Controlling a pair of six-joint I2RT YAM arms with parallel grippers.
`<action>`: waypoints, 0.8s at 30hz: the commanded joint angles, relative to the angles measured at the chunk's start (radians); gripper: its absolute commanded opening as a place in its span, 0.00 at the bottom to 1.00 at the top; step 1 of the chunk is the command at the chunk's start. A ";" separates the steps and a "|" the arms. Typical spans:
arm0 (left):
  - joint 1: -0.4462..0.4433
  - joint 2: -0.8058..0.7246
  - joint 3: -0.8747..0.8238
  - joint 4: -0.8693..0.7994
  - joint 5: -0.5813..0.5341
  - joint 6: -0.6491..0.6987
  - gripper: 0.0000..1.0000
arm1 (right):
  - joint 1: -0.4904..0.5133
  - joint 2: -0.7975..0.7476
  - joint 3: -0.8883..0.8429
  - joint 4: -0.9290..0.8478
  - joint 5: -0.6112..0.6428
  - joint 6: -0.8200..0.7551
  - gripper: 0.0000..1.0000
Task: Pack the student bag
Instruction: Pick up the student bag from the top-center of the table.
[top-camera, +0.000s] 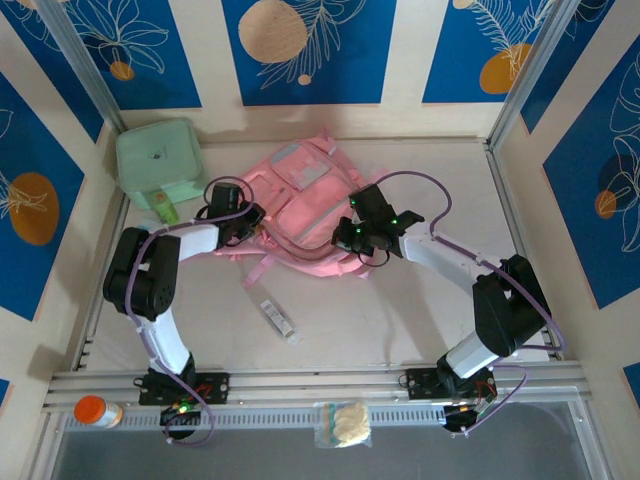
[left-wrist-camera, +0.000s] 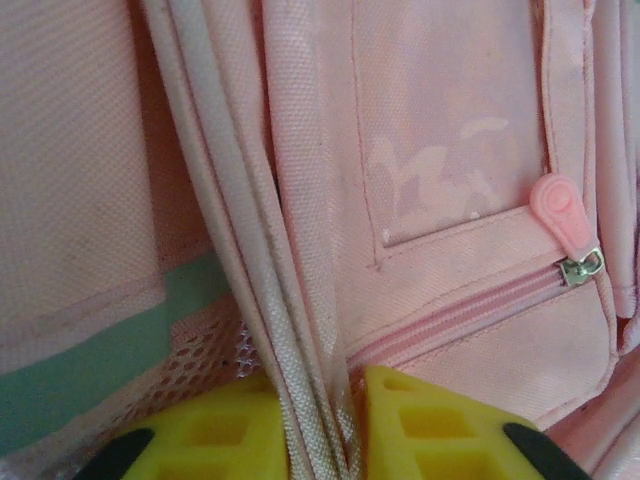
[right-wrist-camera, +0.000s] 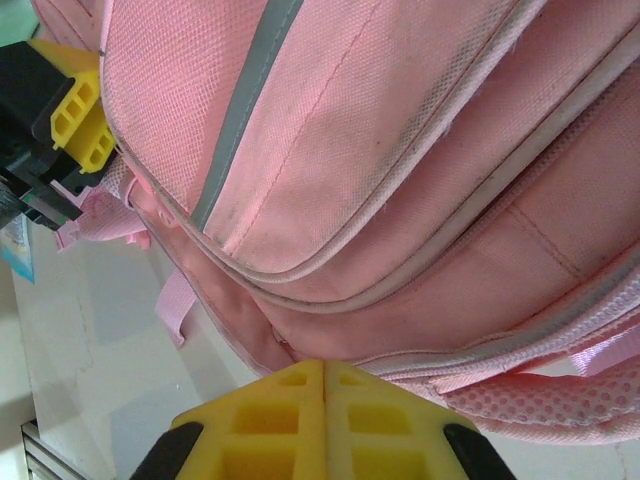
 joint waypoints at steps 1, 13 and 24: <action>-0.012 0.005 -0.007 0.057 -0.006 -0.017 0.14 | -0.012 -0.023 0.000 -0.020 0.010 -0.006 0.03; -0.062 -0.137 -0.070 0.006 -0.006 -0.096 0.00 | -0.038 -0.031 0.092 -0.110 0.033 -0.174 0.09; -0.173 -0.250 -0.084 -0.011 -0.014 -0.219 0.00 | 0.159 0.055 0.160 -0.086 0.101 -0.287 0.34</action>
